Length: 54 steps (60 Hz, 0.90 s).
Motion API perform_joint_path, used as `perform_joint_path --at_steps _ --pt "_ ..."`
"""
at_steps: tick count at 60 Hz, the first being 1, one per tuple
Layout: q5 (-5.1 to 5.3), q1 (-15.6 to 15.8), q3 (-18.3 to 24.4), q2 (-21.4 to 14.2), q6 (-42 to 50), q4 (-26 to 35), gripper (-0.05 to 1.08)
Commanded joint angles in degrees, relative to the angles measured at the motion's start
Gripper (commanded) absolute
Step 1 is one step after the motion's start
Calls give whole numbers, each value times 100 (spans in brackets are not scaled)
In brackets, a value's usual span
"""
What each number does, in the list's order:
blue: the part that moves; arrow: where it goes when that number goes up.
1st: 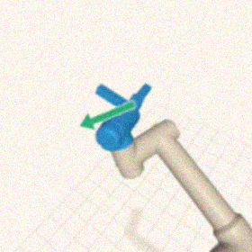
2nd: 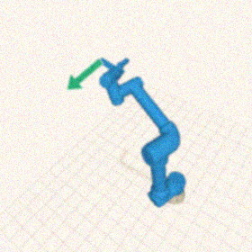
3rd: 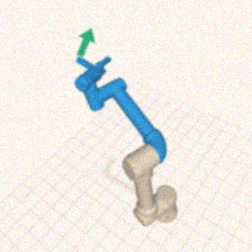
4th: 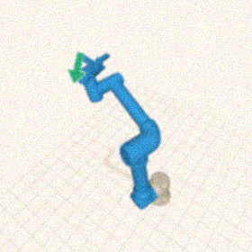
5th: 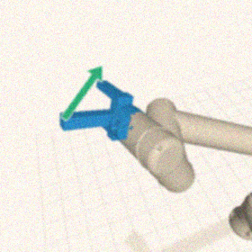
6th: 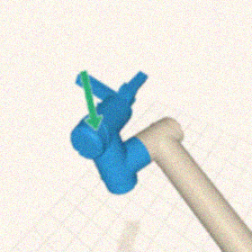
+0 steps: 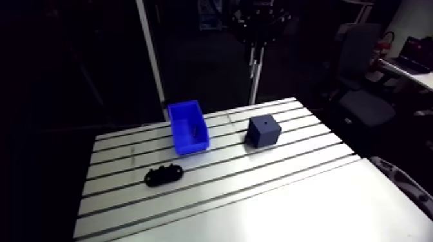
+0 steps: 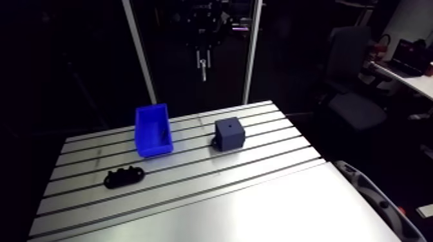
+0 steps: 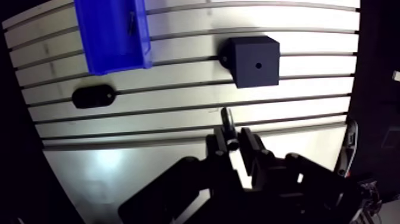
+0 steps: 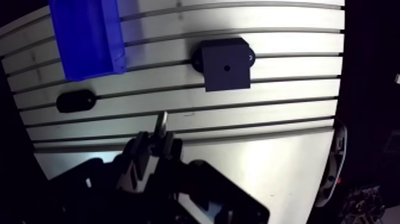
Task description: Pick up the M10 bolt and insert it into the hole until fully seated.
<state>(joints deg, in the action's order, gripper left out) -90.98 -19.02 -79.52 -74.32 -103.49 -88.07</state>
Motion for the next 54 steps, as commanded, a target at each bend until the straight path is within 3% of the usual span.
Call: perform_joint_path --at_steps 1,13,31,54 --pt "-12 -120 98 196 -79 14 108" --pt "-3 -120 158 382 -88 14 108" --pt "-90 -215 232 654 -79 14 108" --pt "-65 -335 129 835 -97 -86 108"
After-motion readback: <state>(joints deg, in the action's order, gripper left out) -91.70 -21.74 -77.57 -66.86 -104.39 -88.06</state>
